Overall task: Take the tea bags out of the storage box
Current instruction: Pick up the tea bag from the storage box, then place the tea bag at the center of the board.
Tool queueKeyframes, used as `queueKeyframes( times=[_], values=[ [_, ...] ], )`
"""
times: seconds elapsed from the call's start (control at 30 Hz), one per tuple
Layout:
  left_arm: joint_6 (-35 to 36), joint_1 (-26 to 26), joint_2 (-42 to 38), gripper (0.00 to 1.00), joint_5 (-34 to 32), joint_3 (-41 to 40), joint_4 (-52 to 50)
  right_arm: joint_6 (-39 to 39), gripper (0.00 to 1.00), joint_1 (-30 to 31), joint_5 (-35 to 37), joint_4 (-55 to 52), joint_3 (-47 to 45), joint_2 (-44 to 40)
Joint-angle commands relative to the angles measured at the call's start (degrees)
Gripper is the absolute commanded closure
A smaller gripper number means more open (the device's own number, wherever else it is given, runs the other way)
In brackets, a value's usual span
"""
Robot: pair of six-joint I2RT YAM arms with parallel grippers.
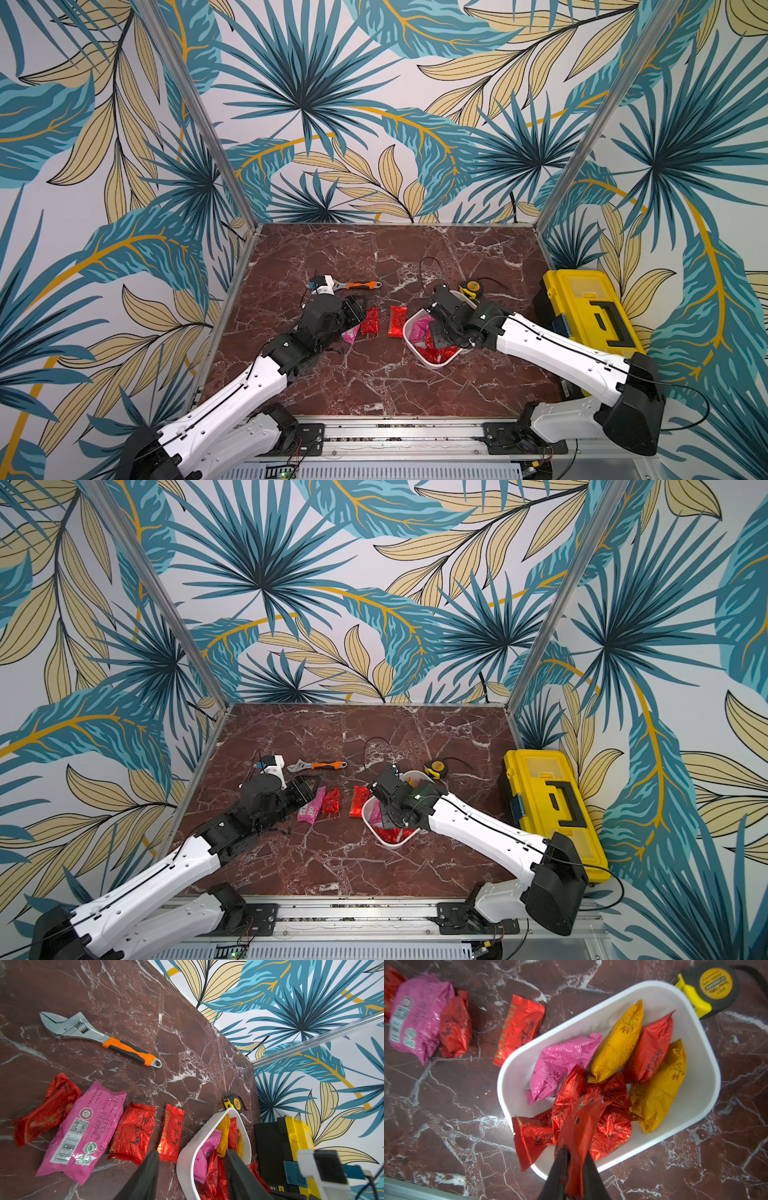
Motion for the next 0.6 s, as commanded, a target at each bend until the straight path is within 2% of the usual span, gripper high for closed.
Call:
queueKeyframes(
  times=[0.0, 0.13, 0.3, 0.57],
  values=[
    [0.1, 0.9, -2.1, 0.44, -0.7, -1.5, -1.2, 0.1, 0.84, 0.2, -2.1, -0.6, 2.0, -2.3],
    [-0.8, 1.1, -4.8, 0.44, -3.7, -1.8, -4.5, -0.3, 0.85, 1.0, -10.9, 5.6, 2.8, -3.1],
    [-3.0, 1.1, -10.2, 0.44, -8.6, -3.2, -11.7, 4.5, 0.85, 4.5, -21.5, 19.2, 1.0, 0.4],
    [-7.7, 1.1, -21.1, 0.44, -15.6, -5.6, -23.9, 8.8, 0.85, 10.5, -25.8, 32.6, 5.3, 15.0]
  ],
)
